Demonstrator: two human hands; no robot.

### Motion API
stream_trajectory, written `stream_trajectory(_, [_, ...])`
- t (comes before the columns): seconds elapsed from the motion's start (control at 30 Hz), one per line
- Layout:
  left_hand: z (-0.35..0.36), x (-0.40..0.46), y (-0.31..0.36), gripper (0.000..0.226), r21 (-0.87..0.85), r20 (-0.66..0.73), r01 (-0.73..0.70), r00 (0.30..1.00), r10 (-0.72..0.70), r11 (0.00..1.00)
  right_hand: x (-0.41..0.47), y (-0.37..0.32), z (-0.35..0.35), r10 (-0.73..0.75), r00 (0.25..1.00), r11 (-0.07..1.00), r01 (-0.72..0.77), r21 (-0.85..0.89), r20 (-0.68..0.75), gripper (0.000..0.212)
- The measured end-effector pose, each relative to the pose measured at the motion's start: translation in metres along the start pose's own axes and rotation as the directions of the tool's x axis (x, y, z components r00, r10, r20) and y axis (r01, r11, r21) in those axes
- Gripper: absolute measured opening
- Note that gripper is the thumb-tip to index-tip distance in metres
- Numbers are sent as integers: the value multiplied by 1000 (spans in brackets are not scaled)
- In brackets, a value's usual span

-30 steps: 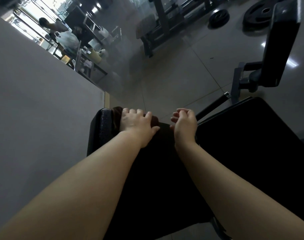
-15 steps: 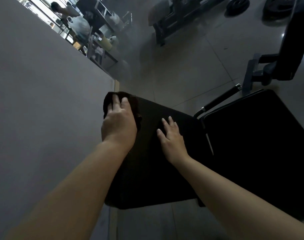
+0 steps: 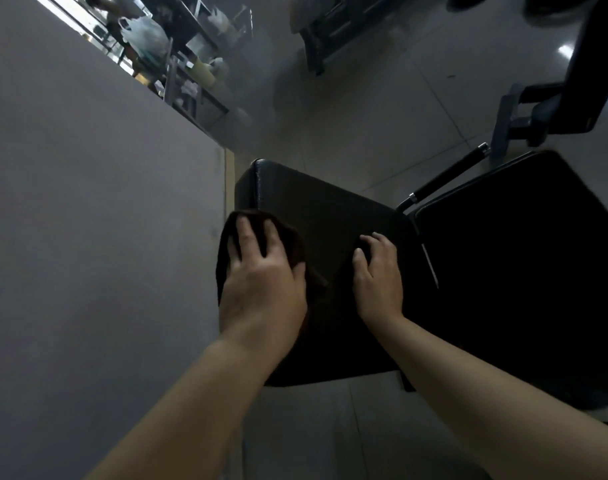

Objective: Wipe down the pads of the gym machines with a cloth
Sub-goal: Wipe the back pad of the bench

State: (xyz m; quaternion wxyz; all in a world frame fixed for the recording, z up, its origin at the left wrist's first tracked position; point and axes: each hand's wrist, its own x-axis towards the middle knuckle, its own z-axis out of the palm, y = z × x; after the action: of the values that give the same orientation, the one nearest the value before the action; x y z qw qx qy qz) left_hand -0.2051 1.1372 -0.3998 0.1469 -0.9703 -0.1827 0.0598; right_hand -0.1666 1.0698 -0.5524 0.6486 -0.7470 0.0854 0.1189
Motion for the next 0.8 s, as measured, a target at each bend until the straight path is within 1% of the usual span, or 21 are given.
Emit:
stream_trajectory(0.03, [-2, 18, 2, 78, -33, -9, 4, 1000, -5, 999, -3, 2, 0, -11, 1000, 1000, 11, -3, -21, 39])
stream_trajectory(0.1, [-9, 50, 4, 85, -83, 22, 30, 999, -29, 996, -8, 5, -1, -11, 1000, 1000, 11, -15, -27, 39])
stream_trajectory(0.13, [-11, 61, 3, 86, -119, 32, 36, 999, -32, 992, -11, 7, -2, -7, 1000, 1000, 7, -11, -18, 40])
stream_trajectory(0.2, [-12, 66, 0, 78, -162, 4, 12, 1000, -11, 987, -14, 8, -4, -16, 1000, 1000, 16, 9, -4, 40])
stream_trajectory(0.3, [-6, 30, -7, 60, -222, -95, -59, 995, 38, 973, -14, 11, -5, -45, 999, 999, 46, 17, -11, 37])
stream_trajectory(0.37, [5, -14, -13, 55, -264, -170, -103, 984, 58, 959, -15, 13, -5, -52, 998, 999, 52, 6, -30, 36])
stream_trajectory(0.43, [15, -63, -20, 56, -260, -210, -161, 972, 106, 952, -18, 18, -6, -57, 997, 998, 57, 4, -57, 34])
stream_trajectory(0.5, [23, -95, -25, 59, -250, -175, -158, 978, 116, 955, -21, 23, -5, -67, 995, 998, 68, 13, -69, 33])
stream_trajectory(0.57, [21, -96, -23, 63, -190, -119, -143, 985, 122, 971, -20, 26, -5, -70, 995, 997, 71, 17, -66, 32])
stream_trajectory(0.63, [13, -73, -14, 68, -83, -68, -79, 995, 73, 993, -18, 26, -6, -73, 996, 997, 73, -6, -43, 32])
stream_trajectory(0.67, [9, -57, -13, 69, -75, -65, -49, 997, 44, 996, -17, 26, -7, -72, 997, 997, 71, -28, -24, 33])
stream_trajectory(0.8, [-3, 19, -7, 72, -150, -15, -26, 1000, 24, 988, -11, 26, -13, -102, 992, 986, 110, -128, 70, 41])
